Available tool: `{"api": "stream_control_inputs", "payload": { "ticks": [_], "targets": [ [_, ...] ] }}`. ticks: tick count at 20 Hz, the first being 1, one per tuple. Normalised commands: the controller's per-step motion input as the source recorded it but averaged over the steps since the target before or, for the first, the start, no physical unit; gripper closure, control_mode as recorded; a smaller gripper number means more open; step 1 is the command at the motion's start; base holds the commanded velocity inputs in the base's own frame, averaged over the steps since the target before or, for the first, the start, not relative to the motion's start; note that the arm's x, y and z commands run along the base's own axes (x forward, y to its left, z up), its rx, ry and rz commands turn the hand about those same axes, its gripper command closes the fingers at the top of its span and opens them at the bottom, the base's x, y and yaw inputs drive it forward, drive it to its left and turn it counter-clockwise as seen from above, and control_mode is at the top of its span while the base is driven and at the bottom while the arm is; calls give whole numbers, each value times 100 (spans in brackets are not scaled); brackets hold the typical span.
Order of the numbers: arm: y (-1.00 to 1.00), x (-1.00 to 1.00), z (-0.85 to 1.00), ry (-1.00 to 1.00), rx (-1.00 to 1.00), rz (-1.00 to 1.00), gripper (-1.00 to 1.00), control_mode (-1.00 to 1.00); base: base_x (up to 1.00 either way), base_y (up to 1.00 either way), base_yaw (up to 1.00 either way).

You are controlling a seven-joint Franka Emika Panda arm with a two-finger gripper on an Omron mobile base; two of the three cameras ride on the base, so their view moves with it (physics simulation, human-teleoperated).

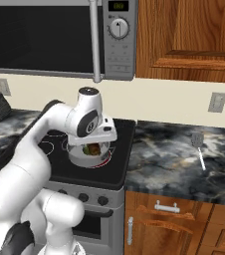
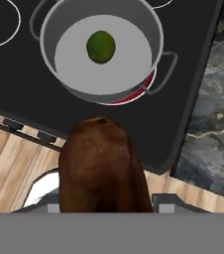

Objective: Put the sweet potato and lime in the pot. Retrieve the spatula and lightly stir the vegetables in the pot.

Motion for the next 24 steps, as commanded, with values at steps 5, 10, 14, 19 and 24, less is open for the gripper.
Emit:
{"api": "stream_control_inputs", "payload": {
  "ticks": [5,10,14,19,24],
  "targets": [
    [80,11,15,0,-7,-7,100,-100,0,0,0],
    [4,37,-2,1,0,-4,100,-100,0,0,0],
    [16,33,-6,0,0,0,100,-100,0,0,0],
    [7,20,-1,1,2,0,100,-100,0,0,0],
    [25,37,-29,7,0,0,100,-100,0,0,0]
  ]
}}
